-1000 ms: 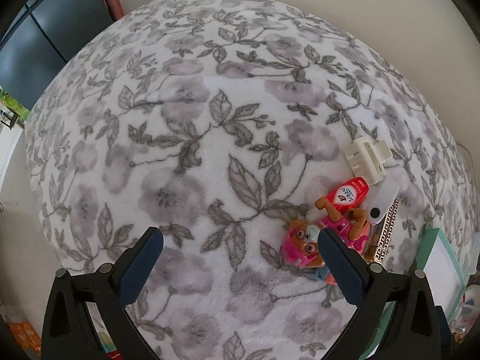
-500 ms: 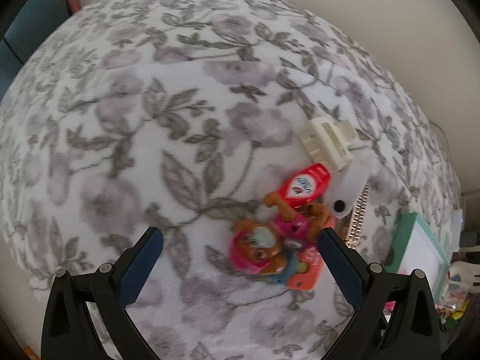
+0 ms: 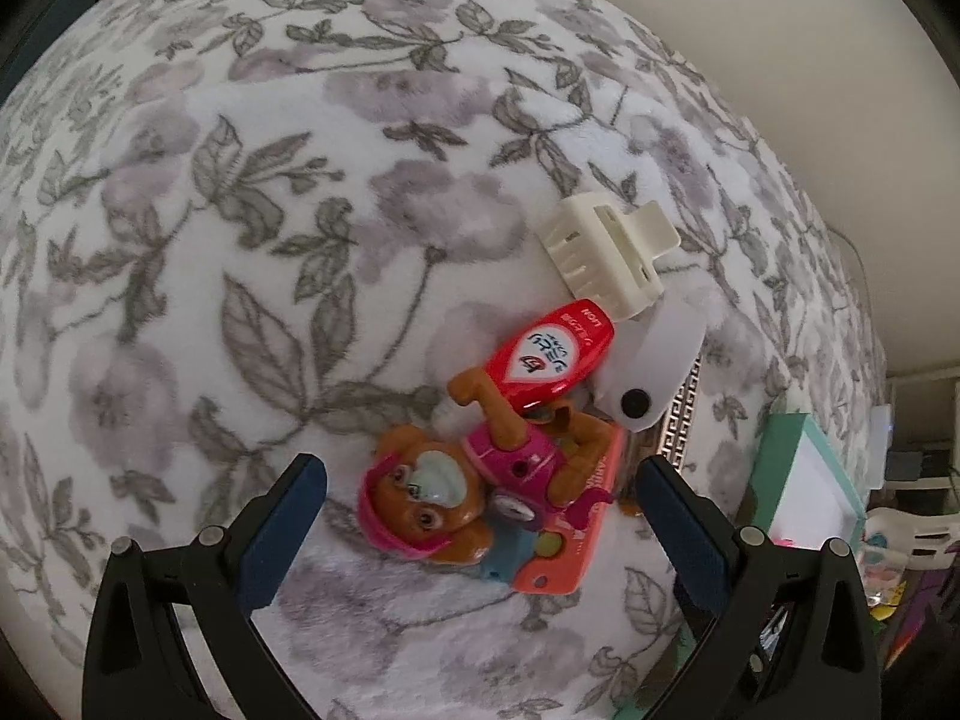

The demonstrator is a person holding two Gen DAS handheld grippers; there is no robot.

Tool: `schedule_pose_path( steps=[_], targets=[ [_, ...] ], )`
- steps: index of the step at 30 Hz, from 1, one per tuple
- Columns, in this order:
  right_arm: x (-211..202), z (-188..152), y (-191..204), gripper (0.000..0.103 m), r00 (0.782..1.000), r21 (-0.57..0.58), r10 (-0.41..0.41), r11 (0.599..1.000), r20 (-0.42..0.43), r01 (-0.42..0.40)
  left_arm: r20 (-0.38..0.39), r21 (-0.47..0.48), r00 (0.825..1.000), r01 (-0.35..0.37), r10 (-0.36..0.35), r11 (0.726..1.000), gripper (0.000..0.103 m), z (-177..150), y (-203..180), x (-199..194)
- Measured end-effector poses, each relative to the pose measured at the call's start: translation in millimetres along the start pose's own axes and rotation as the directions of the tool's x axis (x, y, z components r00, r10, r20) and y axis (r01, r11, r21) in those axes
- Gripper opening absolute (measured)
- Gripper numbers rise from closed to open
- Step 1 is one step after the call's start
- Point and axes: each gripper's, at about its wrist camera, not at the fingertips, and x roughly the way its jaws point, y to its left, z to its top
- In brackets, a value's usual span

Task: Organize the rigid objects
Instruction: 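Close the left tool on the pink dog toy figure, then lift the dog toy with the left tool while the right tool closes on the orange-blue cutter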

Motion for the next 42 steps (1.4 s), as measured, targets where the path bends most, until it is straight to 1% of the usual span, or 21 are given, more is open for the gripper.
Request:
schedule_pose_path(
  steps=[3,5,6,11,16,19,20,24,26,28,30,32,35,37,39,42],
  targets=[
    [1,0,0,0.101,1.0,0.003,0.002,1.0,-0.003,-0.002,0.007,0.0,1.0,0.014,-0.014,1.0,0.101,0,0,1],
    [1,-1,0,0.101,1.0,0.003,0.002,1.0,-0.005,-0.002,0.009,0.002,1.0,0.018,-0.018,1.0,0.088,1,0,-1],
    [1,-1,0,0.101,1.0,0.004,0.001,1.0,-0.004,-0.001,0.005,-0.001,1.0,0.019,-0.019,1.0,0.08,1,2,-2],
    [1,-1,1,0.101,1.0,0.003,0.0,1.0,-0.005,0.0,0.002,-0.013,0.999,0.032,-0.032,0.999,0.08,0,10,-6],
    [3,-2,6,0.101,1.0,-0.008,-0.003,1.0,-0.007,0.003,-0.007,-0.023,1.0,0.023,-0.023,0.999,0.08,-2,15,-10],
    [4,-2,12,0.101,1.0,-0.021,0.0,1.0,-0.009,0.0,0.003,-0.038,1.0,-0.015,0.015,0.999,0.08,-2,21,-15],
    [5,-3,15,0.101,1.0,-0.026,0.004,1.0,-0.01,-0.005,0.01,-0.042,0.999,-0.041,0.041,0.998,0.08,-2,25,-18],
    [7,-4,20,0.1,1.0,-0.035,-0.028,0.999,-0.006,0.028,0.026,-0.067,0.994,-0.105,0.106,0.992,0.08,0,40,-24],
    [7,-4,20,0.099,0.999,-0.023,-0.032,0.999,-0.005,0.032,0.032,-0.084,0.989,-0.14,0.143,0.987,0.08,1,49,-26],
    [4,-3,18,0.096,0.999,-0.011,-0.037,0.999,0.001,0.037,0.033,-0.1,0.985,-0.166,0.17,0.981,0.08,1,57,-27],
    [0,-1,19,0.092,0.999,-0.017,-0.04,0.999,0.019,0.041,0.032,-0.121,0.983,-0.176,0.182,0.977,0.08,1,66,-29],
    [-4,1,24,0.091,0.999,-0.028,-0.038,0.999,0.038,0.039,0.037,-0.136,0.981,-0.183,0.19,0.974,0.08,2,72,-32],
    [-7,0,37,0.09,0.998,-0.068,-0.008,0.998,0.057,0.012,0.047,-0.145,0.976,-0.203,0.212,0.968,0.08,2,79,-36],
    [-4,-1,44,0.084,0.999,-0.085,0.014,0.996,0.045,-0.01,0.048,-0.151,0.974,-0.211,0.22,0.966,0.08,3,83,-38],
    [0,-3,50,0.083,0.999,-0.092,0.029,0.995,0.034,-0.026,0.047,-0.157,0.972,-0.223,0.232,0.962,0.08,6,88,-38],
    [4,-6,61,0.077,0.999,-0.12,0.04,0.992,0.026,-0.037,0.045,-0.165,0.966,-0.245,0.256,0.955,0.08,9,96,-39]
  ],
)
